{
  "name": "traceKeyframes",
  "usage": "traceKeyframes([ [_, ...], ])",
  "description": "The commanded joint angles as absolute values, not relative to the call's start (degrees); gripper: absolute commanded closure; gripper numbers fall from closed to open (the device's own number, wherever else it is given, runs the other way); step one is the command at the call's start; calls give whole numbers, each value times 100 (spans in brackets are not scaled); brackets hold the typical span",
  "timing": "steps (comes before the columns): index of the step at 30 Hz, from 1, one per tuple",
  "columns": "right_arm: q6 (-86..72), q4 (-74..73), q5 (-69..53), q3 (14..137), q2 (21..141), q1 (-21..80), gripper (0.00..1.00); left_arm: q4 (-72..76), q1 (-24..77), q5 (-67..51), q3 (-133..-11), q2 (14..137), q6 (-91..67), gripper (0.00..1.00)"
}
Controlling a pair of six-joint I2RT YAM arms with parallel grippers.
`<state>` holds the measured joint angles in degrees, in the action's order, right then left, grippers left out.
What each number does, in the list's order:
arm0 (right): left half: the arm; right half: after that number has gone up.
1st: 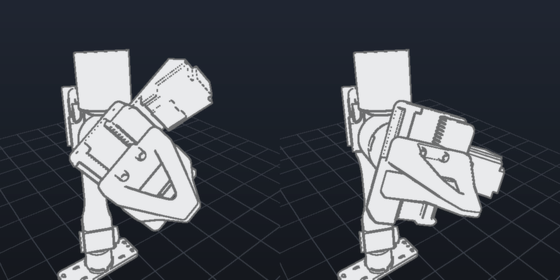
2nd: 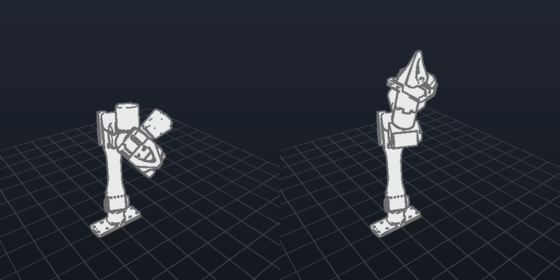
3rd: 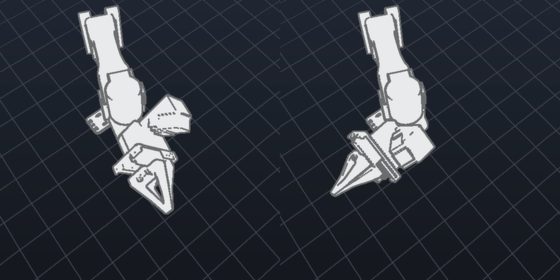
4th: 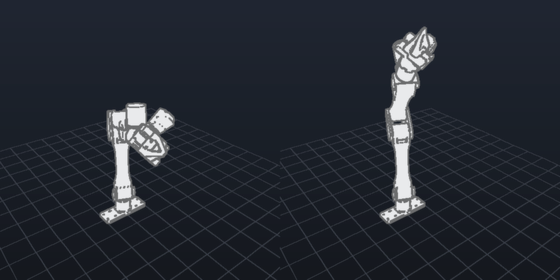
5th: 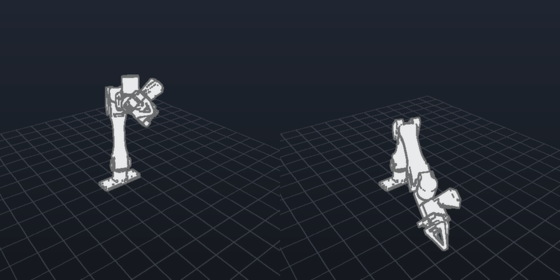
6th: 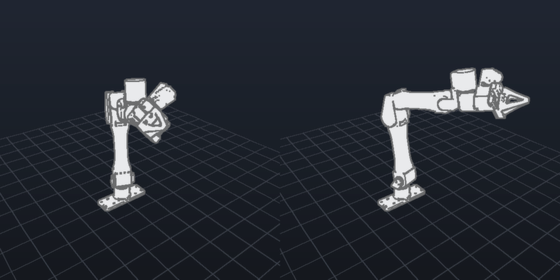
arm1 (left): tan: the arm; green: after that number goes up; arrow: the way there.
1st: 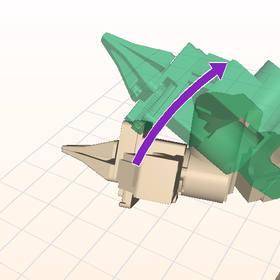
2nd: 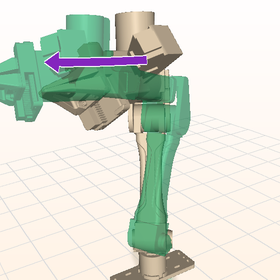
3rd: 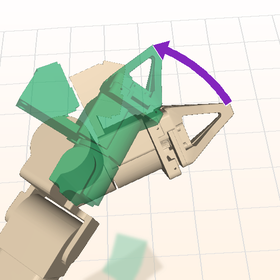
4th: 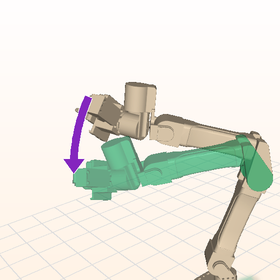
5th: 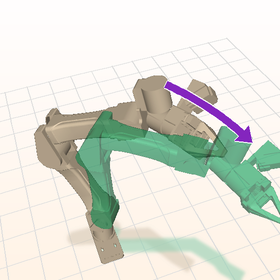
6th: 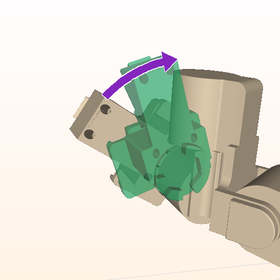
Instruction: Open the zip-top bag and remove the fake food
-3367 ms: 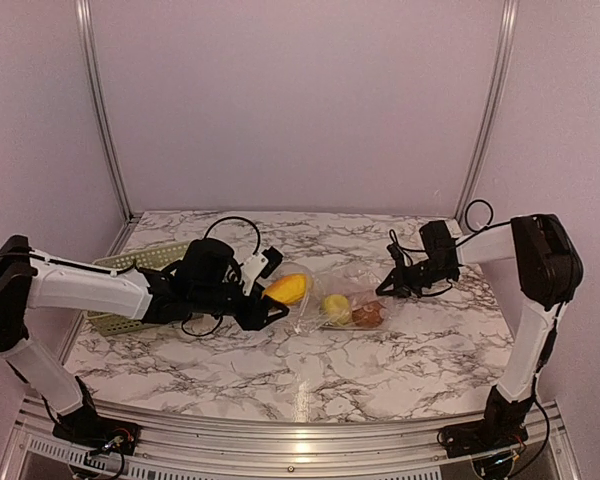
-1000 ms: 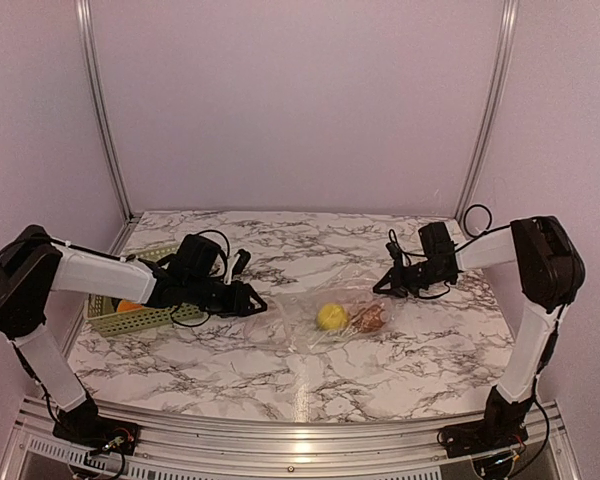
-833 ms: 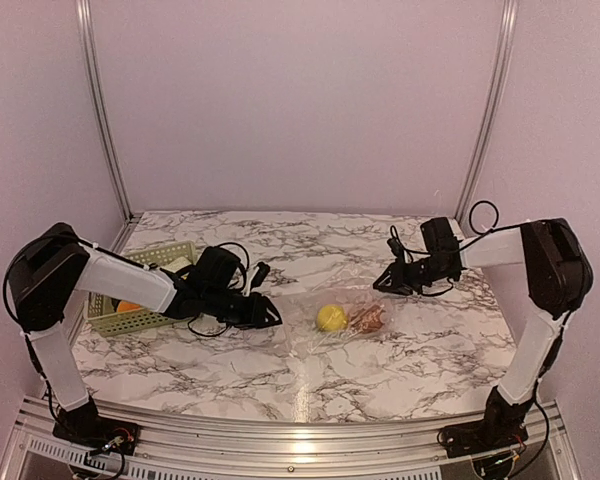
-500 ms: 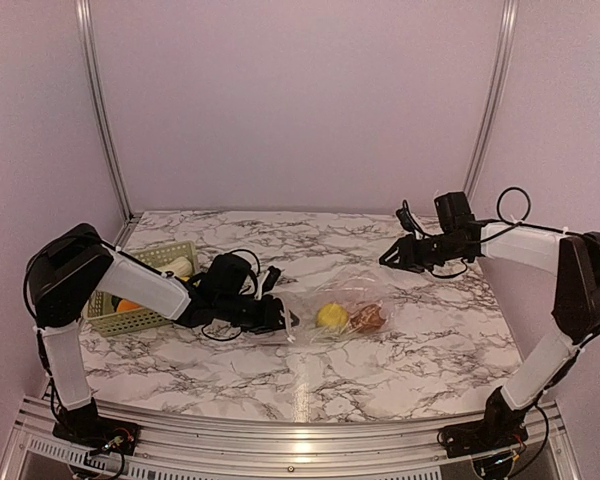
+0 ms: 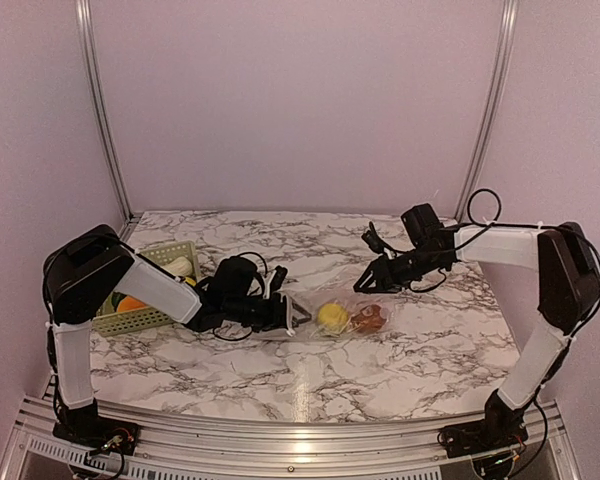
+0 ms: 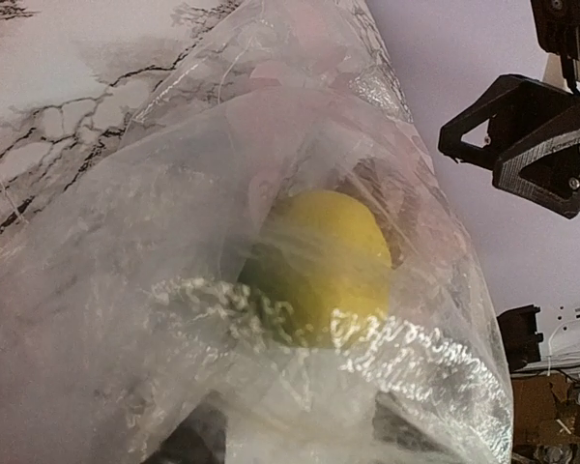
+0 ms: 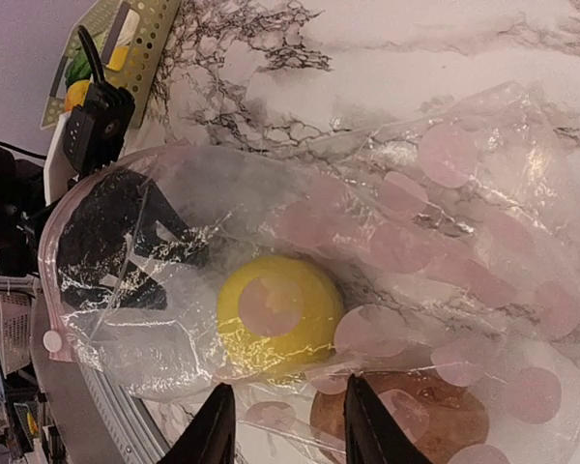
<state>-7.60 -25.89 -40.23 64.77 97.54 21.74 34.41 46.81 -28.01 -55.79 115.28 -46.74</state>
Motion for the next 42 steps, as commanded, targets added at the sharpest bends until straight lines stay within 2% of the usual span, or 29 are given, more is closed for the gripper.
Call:
traceKeyframes([
  [1,-637,-2764,-4010,6757,10041,2396,63,3673,4748,-2901,-5783,11716,-4741,46],
  [4,-602,-2782,-3986,6852,10242,2526,65,3767,4771,-2914,-5878,11811,-4814,45],
  [10,-430,-3086,-3830,7199,10719,2824,79,3881,4843,-3039,-6217,12097,-4896,44],
  [15,-355,-3323,-3788,7485,11023,2997,86,3905,4894,-3094,-6417,12267,-4911,39],
  [21,-336,-3393,-3777,7512,11109,3076,91,3775,4982,-3166,-6698,12560,-4840,33],
  [27,-243,-3498,-3636,7440,11068,3071,93,2856,5081,-2924,-7132,12745,-4297,24],
  [29,-260,-3492,-3608,7449,11015,3055,93,2786,5085,-2919,-7153,12769,-4253,31],
  [33,-371,-3458,-3551,7486,10904,2952,93,2884,5050,-2917,-6935,12608,-4236,54],
  [36,-522,-3333,-3571,7469,10706,2769,91,2935,4992,-2769,-6619,12257,-4204,66],
  [40,-861,-2934,-3763,7237,10288,2335,74,2902,4891,-2681,-6329,11830,-4163,71],
  [42,-974,-2734,-3875,7061,10074,2097,70,2755,4867,-2649,-6260,11640,-4077,72],
])
